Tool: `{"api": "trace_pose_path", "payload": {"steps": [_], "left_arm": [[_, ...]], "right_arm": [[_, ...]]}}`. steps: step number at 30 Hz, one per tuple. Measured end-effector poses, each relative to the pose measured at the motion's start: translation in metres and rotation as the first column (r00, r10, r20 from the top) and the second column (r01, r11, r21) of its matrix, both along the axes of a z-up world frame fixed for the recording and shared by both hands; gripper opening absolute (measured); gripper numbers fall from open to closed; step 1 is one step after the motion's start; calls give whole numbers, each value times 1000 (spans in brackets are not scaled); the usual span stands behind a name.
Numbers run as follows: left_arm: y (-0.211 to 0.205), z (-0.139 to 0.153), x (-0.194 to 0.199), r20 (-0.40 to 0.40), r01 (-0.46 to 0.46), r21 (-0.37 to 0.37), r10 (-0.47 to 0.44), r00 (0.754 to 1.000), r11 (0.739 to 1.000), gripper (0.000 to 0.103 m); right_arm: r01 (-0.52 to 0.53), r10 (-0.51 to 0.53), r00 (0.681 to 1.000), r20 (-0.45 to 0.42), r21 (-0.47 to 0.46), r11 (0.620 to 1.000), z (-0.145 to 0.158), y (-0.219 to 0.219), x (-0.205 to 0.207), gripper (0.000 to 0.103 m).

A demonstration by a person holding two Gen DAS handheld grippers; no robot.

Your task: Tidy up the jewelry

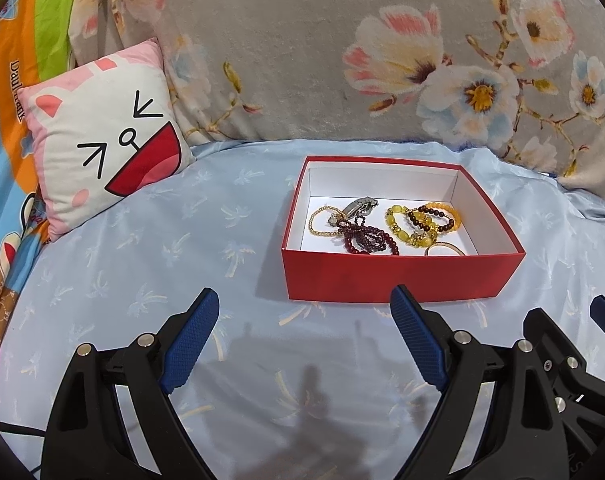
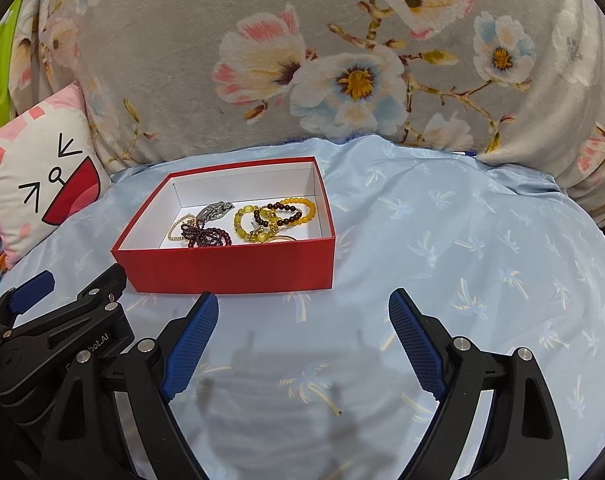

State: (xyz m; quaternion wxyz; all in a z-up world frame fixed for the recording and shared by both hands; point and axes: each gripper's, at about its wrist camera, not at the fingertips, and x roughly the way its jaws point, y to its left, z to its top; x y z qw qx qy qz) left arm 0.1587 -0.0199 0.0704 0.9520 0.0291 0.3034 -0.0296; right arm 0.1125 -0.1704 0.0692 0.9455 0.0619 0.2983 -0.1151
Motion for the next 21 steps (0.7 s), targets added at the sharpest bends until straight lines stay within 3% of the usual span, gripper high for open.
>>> {"api": "trace_pose_path", "payload": {"steps": [21], "left_arm": [[0,-2,3,-13,6,2,-6,1000,1000,83]], "right_arm": [[-2,2,1000,-1,-1,1000,1,0,0,84]]}}
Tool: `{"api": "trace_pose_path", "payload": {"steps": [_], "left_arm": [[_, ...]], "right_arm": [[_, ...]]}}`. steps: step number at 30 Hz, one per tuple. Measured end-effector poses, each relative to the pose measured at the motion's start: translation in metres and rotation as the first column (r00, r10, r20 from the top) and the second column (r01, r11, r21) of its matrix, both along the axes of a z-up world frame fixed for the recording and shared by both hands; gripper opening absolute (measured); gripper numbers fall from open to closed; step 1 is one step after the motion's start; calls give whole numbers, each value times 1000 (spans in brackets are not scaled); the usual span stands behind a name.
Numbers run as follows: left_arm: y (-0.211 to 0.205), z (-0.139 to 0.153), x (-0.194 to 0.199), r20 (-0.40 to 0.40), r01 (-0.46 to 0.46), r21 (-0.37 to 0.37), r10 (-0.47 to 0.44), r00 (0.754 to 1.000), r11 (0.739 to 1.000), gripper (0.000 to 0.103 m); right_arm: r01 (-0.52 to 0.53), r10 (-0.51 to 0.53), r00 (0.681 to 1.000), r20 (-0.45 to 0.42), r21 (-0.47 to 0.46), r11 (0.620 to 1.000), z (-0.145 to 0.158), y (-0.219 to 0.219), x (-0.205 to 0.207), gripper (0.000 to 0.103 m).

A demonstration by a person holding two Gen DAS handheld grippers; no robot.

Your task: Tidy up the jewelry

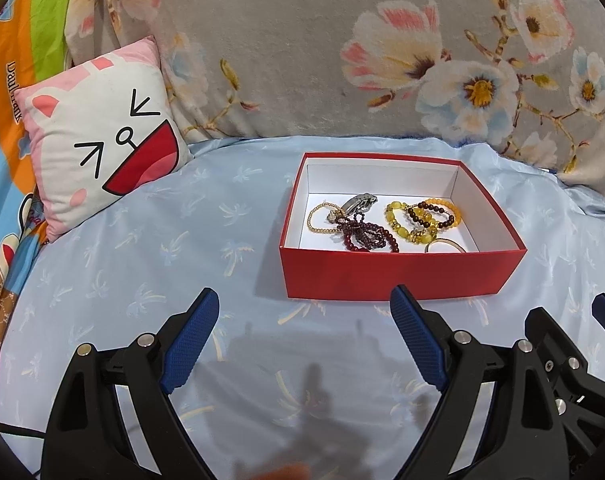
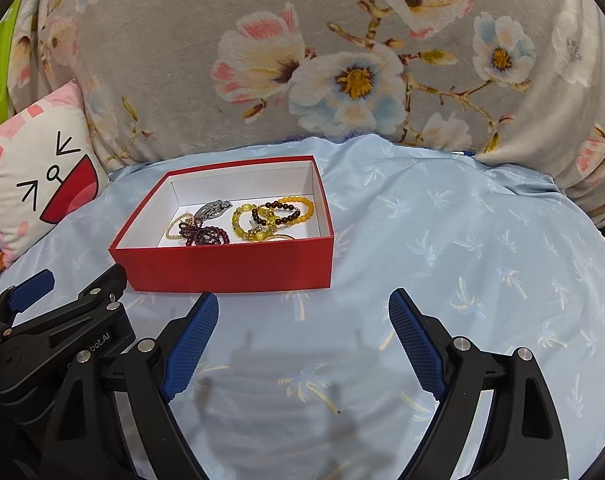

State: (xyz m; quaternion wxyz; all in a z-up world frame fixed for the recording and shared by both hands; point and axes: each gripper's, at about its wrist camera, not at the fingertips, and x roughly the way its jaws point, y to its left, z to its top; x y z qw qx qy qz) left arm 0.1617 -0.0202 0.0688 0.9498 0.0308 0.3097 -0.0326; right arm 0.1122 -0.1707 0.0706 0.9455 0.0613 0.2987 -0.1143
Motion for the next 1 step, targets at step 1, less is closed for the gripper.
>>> {"api": "trace_pose_path", "payload": {"steps": [1], "left_arm": [[0,0,0,1,0,2,0,1000,1000,83]], "right_arm": [[0,0,1000,0,1,1000,0,0,0,84]]}}
